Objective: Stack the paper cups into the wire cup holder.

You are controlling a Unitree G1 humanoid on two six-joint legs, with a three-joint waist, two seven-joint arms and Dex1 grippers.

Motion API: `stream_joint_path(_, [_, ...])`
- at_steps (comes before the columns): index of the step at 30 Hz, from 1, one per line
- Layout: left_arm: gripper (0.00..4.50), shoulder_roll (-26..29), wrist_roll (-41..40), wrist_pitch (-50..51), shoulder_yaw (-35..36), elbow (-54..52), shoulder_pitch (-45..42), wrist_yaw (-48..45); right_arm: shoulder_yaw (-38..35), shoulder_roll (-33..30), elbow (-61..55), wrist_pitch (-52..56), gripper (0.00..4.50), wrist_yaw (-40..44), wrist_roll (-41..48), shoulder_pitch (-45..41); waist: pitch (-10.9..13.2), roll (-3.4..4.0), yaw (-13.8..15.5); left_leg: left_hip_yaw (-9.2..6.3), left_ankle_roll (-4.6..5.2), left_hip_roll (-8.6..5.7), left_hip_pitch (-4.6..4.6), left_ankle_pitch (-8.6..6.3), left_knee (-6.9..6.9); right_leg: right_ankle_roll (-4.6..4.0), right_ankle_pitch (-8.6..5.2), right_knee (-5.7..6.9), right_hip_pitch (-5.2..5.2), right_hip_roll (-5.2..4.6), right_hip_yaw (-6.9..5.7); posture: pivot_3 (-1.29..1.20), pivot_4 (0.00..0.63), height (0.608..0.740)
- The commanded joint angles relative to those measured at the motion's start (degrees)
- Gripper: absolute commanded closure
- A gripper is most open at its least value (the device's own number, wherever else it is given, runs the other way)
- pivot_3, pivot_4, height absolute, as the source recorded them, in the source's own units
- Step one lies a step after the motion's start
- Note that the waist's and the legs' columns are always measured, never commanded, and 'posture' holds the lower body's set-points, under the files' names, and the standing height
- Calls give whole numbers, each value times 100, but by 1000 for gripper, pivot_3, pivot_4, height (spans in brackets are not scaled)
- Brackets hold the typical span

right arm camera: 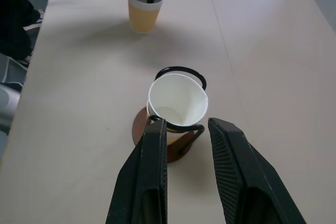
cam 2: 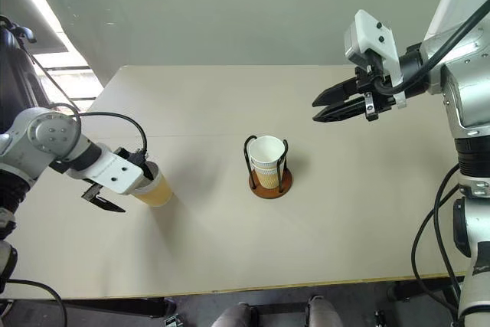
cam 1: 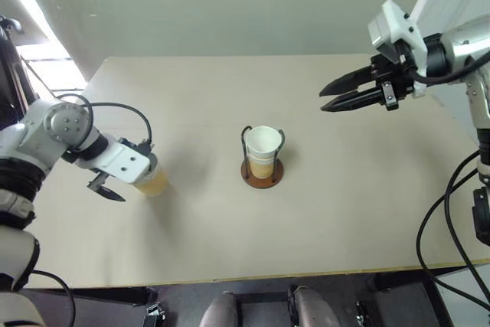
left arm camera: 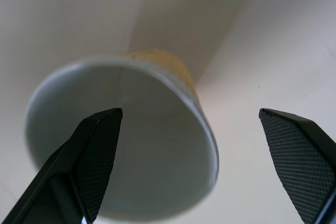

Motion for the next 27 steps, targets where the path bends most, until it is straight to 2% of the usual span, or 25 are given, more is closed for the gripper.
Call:
stream_joint_path(1, [625, 1, -17, -61, 313, 17, 30, -193, -312, 23, -184, -31, 3280, -4, 280, -6, 0, 0, 0, 0, 0, 0, 0, 0, 2, -1, 1, 1, 0, 0, 0, 0, 150, 740])
stream_joint_path(12, [4424, -81, -190, 53, 300, 8, 38, -226, -599, 250, -178, -252, 3280, -19, 796, 70, -1, -3, 0, 1, 0, 0, 1, 0, 3, -3, 3, 1, 1, 0, -1, 0, 150, 740])
stream_joint_path(20, [4469, -434, 10, -115, 378, 730, -547, -226, -542, 162, -183, -229, 3280, -42, 745, 118, -2, -4, 4, 1, 2, -1, 0, 1, 10, -11, 7, 1, 3, -1, -1, 0, 150, 740])
stream_joint_path(27, [4469, -1249, 635, -458, 378, 1911, -1708, 157, -523, 4, -152, -263, 3280, -22, 682, 133, -4, -6, 22, 0, 3, -4, -4, 2, 12, -12, 8, -3, 6, -3, -1, 0, 150, 740])
